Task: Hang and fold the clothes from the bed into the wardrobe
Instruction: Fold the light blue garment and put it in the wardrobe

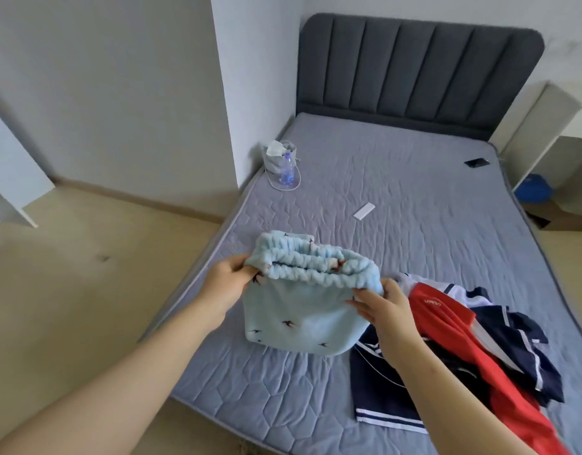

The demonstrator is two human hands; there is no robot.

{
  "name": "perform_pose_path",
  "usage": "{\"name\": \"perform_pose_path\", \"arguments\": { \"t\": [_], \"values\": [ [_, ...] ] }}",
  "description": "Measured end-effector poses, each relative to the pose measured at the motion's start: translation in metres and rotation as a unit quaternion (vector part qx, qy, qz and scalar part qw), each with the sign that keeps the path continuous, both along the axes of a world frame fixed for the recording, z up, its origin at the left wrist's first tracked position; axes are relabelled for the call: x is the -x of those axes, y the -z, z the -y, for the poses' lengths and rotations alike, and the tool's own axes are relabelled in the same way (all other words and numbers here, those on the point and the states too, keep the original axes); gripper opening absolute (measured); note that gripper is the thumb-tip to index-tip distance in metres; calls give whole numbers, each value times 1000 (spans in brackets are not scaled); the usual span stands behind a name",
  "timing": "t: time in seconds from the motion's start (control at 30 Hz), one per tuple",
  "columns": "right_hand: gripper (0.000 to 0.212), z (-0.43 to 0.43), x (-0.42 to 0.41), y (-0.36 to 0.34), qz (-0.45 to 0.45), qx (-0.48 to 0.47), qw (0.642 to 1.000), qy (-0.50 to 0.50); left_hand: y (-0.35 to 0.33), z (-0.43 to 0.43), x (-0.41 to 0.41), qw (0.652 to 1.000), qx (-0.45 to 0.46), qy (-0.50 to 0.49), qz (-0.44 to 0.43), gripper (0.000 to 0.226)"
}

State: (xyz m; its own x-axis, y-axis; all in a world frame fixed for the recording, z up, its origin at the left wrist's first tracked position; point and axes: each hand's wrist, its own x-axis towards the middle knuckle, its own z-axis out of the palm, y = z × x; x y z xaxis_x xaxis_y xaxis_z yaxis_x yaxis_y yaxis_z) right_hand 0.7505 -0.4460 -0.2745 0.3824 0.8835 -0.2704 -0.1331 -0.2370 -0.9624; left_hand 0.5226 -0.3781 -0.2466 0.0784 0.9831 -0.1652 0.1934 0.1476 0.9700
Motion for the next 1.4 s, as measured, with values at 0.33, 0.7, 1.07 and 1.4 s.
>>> {"name": "perform_pose_path", "arguments": {
  "t": [0.33, 0.7, 1.07, 1.4],
  "values": [
    [12, -63, 11, 83, 41, 117, 992, 31, 98, -76, 5, 987, 159, -14, -18, 17],
    [57, -282, -3, 115, 45, 76, 996, 30, 145, -297, -36, 988, 154, 12, 3, 47],
    [63, -232, 12, 273, 233, 273, 899, -252, 304, -232, -52, 929, 147, 241, -240, 63],
    [75, -157, 30, 397, 432, 300, 684, -505, 429, -125, -37, 750, 151, 414, -494, 83]
  ]
}}
